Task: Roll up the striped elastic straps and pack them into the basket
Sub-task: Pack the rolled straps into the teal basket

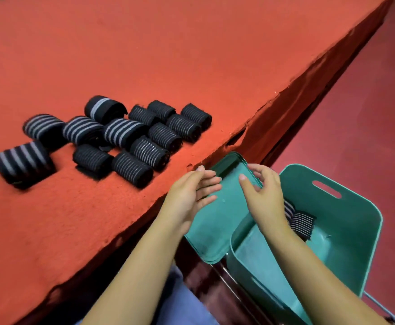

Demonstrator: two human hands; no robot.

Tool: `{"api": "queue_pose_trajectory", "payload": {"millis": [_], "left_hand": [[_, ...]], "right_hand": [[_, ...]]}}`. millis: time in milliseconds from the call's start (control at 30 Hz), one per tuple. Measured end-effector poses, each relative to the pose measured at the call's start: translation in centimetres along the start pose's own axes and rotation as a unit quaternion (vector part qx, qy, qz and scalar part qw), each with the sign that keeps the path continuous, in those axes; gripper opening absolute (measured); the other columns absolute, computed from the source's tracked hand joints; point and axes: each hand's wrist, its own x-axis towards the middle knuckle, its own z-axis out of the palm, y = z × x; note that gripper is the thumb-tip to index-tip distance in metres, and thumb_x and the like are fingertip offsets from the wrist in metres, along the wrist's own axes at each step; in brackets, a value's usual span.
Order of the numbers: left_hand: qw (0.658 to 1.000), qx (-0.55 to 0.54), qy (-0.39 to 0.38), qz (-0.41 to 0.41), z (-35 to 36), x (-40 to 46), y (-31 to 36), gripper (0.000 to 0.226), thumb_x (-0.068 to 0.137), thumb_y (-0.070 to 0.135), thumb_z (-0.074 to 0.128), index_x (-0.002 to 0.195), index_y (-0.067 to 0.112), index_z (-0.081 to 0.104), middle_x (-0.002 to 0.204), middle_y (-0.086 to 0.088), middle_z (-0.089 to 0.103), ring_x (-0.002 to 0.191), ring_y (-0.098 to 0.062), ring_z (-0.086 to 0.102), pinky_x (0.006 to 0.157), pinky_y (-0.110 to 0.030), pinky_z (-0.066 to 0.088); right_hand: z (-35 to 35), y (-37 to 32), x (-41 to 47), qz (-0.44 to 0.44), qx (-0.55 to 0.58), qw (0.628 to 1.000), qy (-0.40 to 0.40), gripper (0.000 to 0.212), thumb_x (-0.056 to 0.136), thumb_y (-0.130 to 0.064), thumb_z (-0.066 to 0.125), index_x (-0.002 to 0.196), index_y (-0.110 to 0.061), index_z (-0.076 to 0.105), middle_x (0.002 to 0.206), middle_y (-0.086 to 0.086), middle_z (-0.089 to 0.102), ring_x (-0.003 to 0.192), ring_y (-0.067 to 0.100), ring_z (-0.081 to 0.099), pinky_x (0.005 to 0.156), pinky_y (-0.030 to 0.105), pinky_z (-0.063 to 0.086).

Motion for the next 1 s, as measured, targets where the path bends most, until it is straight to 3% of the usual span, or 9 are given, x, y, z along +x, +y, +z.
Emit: {"api": "queue_pose_trajectory", "payload": {"millis": [200,333,400,533,600,700,833,933,1000], "left_hand": [[0.979,-0.008,0.175,0.100,-6.9,-1.3,3.5,0.017,0.097,0.011,0.051,0.084,0.013,0.062,0.078,-0.002,0.068,0.067,-0.010,0.061,0.058,-0.017,0.048],[0.958,0.036,0.259,0.116,-11.0,-0.7,3.9,0.010,0.096,0.009,0.053,0.088,0.011,0.059,0.088,-0.005,0.061,0.076,-0.011,0.057,0.067,-0.023,0.047],[0.962,0.057,0.252,0.091,-12.1,-0.2,3.9,0.012,0.096,0.012,0.057,0.103,0.003,0.060,0.103,-0.009,0.062,0.082,-0.010,0.059,0.075,-0.023,0.050],[0.969,0.057,0.236,0.050,-12.6,0.9,4.7,0.062,0.094,0.017,0.062,0.143,-0.008,0.033,0.125,-0.017,0.058,0.101,-0.022,0.063,0.085,-0.030,0.052],[0.968,0.076,0.235,0.048,-12.6,1.4,4.9,0.055,0.094,0.018,0.063,0.136,-0.009,0.042,0.106,-0.013,0.065,0.092,-0.021,0.065,0.080,-0.029,0.055],[0.970,0.092,0.218,0.047,-12.6,1.4,4.9,0.024,0.093,0.020,0.064,0.097,-0.003,0.066,0.081,-0.008,0.067,0.064,-0.009,0.063,0.062,-0.020,0.053],[0.982,0.053,0.174,0.054,-12.4,0.5,4.9,0.014,0.094,0.013,0.061,0.084,0.004,0.061,0.050,0.006,0.060,0.042,0.002,0.055,0.044,-0.011,0.042],[0.984,0.036,0.166,0.053,-12.2,-0.1,4.7,0.021,0.091,0.012,0.065,0.108,-0.001,0.063,0.094,-0.011,0.074,0.080,-0.016,0.070,0.060,-0.021,0.054],[0.983,0.017,0.173,0.059,-11.7,-0.5,4.6,0.026,0.091,0.011,0.064,0.114,-0.001,0.062,0.106,-0.015,0.072,0.088,-0.022,0.070,0.066,-0.025,0.056]], "right_hand": [[7.7,-5.5,1.0,-0.110,-0.015,0.984,-0.138,0.023,0.087,-0.015,0.067,0.110,-0.013,0.064,0.108,-0.005,0.048,0.108,0.018,0.054,0.099,0.038,0.044],[12.3,-7.4,2.3,-0.050,-0.076,0.973,-0.213,0.036,0.093,-0.030,0.059,0.125,-0.015,0.054,0.119,0.007,0.054,0.108,0.023,0.055,0.090,0.028,0.040],[13.7,-7.7,2.8,-0.015,-0.117,0.966,-0.229,0.042,0.094,-0.036,0.056,0.130,-0.015,0.049,0.123,0.010,0.055,0.110,0.025,0.055,0.084,0.030,0.039],[14.6,-8.0,3.0,0.008,-0.143,0.964,-0.223,0.047,0.091,-0.039,0.060,0.127,-0.011,0.049,0.121,0.010,0.057,0.111,0.027,0.055,0.082,0.031,0.041],[14.6,-8.2,2.8,0.030,-0.143,0.961,-0.237,0.052,0.089,-0.039,0.063,0.129,-0.009,0.050,0.121,0.008,0.057,0.115,0.025,0.055,0.089,0.033,0.043],[14.2,-8.3,2.5,0.066,-0.113,0.955,-0.266,0.038,0.086,-0.037,0.067,0.112,-0.010,0.062,0.100,0.001,0.062,0.102,0.022,0.060,0.084,0.032,0.045],[13.7,-8.0,1.6,0.105,-0.007,0.956,-0.274,0.023,0.082,-0.026,0.073,0.099,-0.017,0.059,0.087,-0.009,0.059,0.089,0.013,0.058,0.082,0.029,0.047],[13.5,-7.7,0.8,0.116,0.062,0.954,-0.270,0.024,0.082,-0.017,0.073,0.096,-0.021,0.054,0.097,0.000,0.064,0.091,0.017,0.062,0.087,0.034,0.051],[12.9,-7.7,0.4,0.121,0.091,0.952,-0.266,0.023,0.083,-0.016,0.072,0.095,-0.021,0.054,0.100,0.005,0.065,0.087,0.016,0.062,0.081,0.032,0.051]]}}
